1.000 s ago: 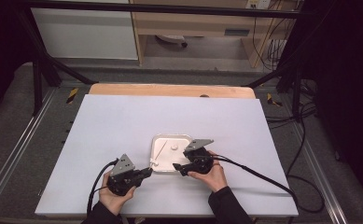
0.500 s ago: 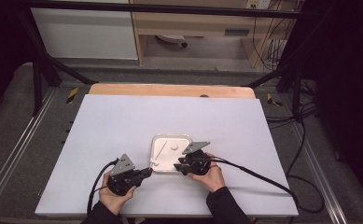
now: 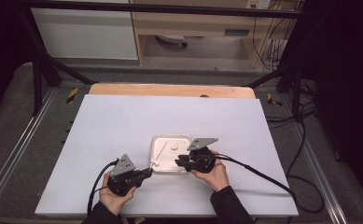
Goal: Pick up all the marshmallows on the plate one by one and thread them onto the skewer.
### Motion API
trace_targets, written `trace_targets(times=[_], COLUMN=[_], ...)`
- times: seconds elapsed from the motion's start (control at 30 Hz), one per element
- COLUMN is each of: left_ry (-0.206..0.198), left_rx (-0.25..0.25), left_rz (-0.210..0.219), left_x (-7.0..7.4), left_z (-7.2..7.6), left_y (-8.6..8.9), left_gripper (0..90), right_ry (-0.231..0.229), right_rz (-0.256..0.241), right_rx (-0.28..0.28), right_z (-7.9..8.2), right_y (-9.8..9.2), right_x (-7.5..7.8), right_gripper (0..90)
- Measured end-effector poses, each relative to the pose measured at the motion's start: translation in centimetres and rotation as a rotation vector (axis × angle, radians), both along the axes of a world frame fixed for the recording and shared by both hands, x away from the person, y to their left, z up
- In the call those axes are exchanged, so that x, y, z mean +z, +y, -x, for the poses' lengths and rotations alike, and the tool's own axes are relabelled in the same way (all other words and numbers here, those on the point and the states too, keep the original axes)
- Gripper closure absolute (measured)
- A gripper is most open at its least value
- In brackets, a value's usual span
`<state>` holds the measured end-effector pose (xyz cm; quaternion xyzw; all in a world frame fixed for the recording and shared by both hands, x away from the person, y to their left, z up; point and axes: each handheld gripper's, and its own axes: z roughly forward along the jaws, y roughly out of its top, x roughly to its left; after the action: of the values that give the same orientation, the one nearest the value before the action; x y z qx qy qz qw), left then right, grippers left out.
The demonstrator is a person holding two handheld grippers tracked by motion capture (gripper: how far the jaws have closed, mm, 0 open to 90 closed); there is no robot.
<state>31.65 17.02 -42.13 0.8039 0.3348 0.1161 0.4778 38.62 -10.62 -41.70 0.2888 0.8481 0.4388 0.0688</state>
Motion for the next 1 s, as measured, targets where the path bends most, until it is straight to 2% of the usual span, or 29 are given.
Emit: trace_targets(times=[0.27,0.53,0.73,1.0], left_ry=[-0.007,-0.025,-0.036,-0.044], left_rx=[-0.028,-0.064,-0.085,-0.1], left_rz=[-0.006,-0.004,-0.009,-0.014], left_x=[0.0,0.0,0.0,0.0], left_z=[0.3,0.7,0.8,1.0], left_y=[-0.6,-1.1,-1.4,-1.7], left_gripper=[88.3,88.3,88.3,88.3], right_ry=[-0.036,-0.044,-0.034,0.005], right_rz=[-0.149,-0.289,-0.352,-0.399], right_rx=[0.004,0.012,0.014,0.028], right_z=[0.4,0.9,0.7,0.3], right_y=[-2.2,-3.6,-4.1,-3.5], right_x=[4.0,6.4,7.2,6.7], right_gripper=[75.2,75.6,75.5,75.4])
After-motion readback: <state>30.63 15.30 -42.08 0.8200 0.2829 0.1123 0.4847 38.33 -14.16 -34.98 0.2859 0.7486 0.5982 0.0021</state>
